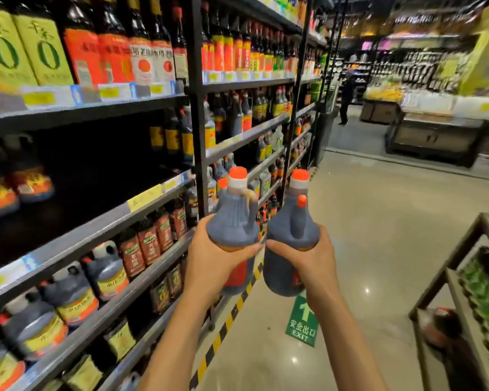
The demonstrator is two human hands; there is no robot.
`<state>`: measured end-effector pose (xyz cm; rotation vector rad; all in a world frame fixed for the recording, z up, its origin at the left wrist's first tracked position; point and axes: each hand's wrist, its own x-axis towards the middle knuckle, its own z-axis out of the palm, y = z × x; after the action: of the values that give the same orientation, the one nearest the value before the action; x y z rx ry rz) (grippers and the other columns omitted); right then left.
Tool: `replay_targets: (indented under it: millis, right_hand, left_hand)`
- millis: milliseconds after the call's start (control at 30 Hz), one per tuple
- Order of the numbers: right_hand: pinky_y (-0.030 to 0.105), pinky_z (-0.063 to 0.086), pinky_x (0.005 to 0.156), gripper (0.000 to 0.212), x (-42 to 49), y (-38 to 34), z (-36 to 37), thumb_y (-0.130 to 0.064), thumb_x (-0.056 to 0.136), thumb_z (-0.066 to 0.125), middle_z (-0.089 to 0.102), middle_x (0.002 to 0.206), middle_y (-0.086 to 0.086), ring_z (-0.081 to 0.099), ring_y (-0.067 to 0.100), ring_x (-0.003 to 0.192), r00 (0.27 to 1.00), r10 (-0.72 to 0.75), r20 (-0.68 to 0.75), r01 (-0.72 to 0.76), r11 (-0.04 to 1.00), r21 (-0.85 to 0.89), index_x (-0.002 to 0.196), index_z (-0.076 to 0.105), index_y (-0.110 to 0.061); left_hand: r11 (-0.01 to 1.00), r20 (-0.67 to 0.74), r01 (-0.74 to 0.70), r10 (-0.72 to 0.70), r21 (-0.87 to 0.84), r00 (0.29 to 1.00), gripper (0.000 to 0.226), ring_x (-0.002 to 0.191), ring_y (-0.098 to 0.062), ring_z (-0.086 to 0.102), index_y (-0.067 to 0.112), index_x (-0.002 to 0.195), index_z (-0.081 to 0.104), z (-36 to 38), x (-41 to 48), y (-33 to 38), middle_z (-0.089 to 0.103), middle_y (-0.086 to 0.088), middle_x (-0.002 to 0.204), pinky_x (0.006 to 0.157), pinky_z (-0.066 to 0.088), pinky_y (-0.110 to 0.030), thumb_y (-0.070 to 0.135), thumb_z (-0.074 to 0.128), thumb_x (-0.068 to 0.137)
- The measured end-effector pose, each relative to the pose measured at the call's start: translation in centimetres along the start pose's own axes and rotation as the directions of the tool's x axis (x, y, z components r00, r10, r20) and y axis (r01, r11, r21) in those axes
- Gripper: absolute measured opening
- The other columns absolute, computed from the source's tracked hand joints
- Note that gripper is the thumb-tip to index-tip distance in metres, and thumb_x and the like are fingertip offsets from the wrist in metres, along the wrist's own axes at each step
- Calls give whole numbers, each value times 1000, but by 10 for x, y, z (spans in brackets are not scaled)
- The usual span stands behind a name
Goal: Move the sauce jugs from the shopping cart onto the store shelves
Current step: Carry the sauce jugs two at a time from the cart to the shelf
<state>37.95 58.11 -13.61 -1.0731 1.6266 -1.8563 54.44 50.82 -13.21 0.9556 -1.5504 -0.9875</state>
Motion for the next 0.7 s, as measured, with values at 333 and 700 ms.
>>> replay_targets:
  millis: [333, 700]
  right_hand:
    - [25, 57, 64, 58, 215, 68, -41, -20, 59, 95, 72, 100, -9, 71, 5, 87, 999, 6, 39, -7, 1000, 27, 102, 59, -34]
    - [19, 53, 60, 74, 420, 122, -74, -44, 40, 91, 71, 99, -11, 70, 3, 86, 992, 86, 96, -93, 993, 74, 104, 56, -30]
  left_hand:
    - [997, -38, 55, -53, 51, 998, 78, 86, 17, 58, 28, 119, 51, 147, 163, -43, 59, 24, 105, 60, 49, -8, 31, 94, 54]
    - [990, -114, 143, -144, -14, 983, 97, 108, -17, 64, 25, 126, 53, 284, 316, -79, 65, 7, 120, 89, 55, -47, 47, 95, 41]
